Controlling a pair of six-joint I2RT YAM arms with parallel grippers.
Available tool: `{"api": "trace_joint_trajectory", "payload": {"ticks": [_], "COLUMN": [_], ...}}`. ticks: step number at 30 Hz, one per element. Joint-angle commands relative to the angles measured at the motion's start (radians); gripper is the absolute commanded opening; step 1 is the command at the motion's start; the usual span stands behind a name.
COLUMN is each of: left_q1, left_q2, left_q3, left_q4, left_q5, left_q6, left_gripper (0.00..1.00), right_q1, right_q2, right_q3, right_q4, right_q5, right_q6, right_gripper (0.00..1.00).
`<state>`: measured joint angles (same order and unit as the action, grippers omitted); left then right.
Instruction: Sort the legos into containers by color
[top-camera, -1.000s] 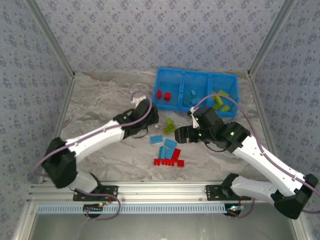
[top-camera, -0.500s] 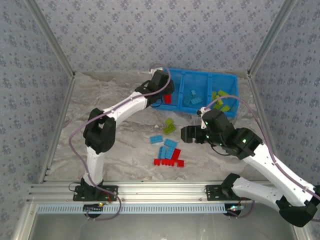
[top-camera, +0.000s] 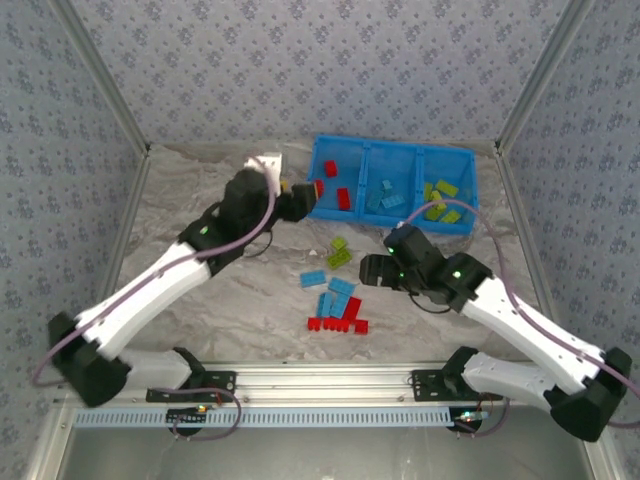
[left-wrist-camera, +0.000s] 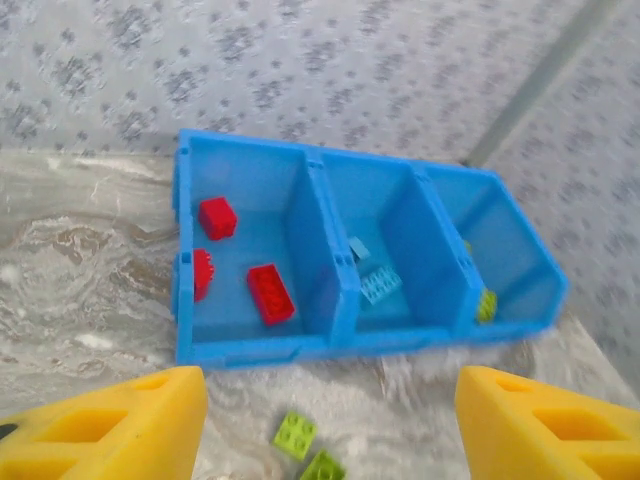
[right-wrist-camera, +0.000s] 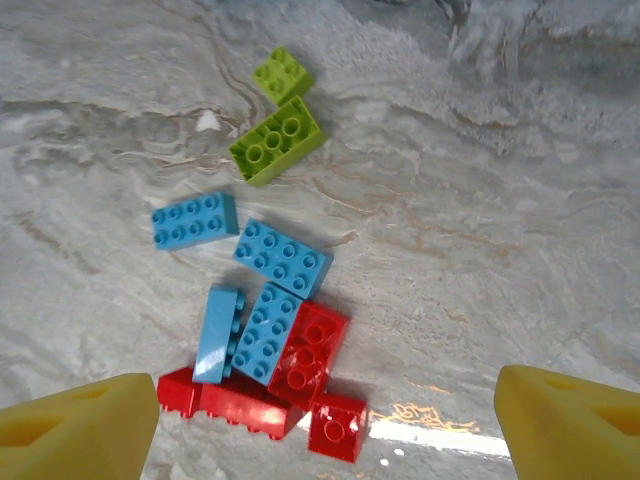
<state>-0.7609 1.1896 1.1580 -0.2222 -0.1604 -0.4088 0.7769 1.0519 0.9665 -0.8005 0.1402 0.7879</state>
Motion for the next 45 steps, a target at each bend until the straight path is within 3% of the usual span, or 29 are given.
{"api": "trace_joint_trajectory", "payload": {"ticks": [1,4,8,18,24,34,39,45], "left_q1": [-0.039,-0.103,-0.205,-0.342,-0.345,-0.353,-0.357,-0.361], "left_q2": [-0.151,-0.281,-0.385,-0.416,-0.406,-0.417,-0.427,-0.422], "left_q3": [-0.12,-0.152,-0.191,-0.304,-0.307,-0.325,-0.35,-0.41], "left_q4": [-0.151,-0.363,-0.579,-0.533,-0.521,-0.469,-0.361,-0.159], "left_q5": [0.143,0.243,0.283,0.188,0.187,0.194,0.252,0.351], "left_q6": [0.297,0.49,0.645,0.608,0.629,0.595,0.562,0.537], "left_gripper": [0.68,0.73,0.76,0.81,0.85,0.89,0.92,0.96], "right_q1": [-0.002,0.004,0.019,-0.018,-0.052,-0.065,-0.066,-0.07], "right_q2": [0.128,0.284,0.49,0.836,0.938,0.922,0.803,0.548], "right_q3": [0.018,0.079,0.17,0.424,0.458,0.386,0.283,0.144], "right_q4": [0.055,0.091,0.126,0.119,0.133,0.143,0.117,0.052], "right_q5": [0.025,-0.018,-0.022,-0.017,-0.04,0.003,0.068,0.195], "right_q6": [0.162,0.215,0.279,0.311,0.348,0.377,0.372,0.321], "right_gripper": [0.9,0.9,0.91,0.91,0.81,0.46,0.4,0.33]}}
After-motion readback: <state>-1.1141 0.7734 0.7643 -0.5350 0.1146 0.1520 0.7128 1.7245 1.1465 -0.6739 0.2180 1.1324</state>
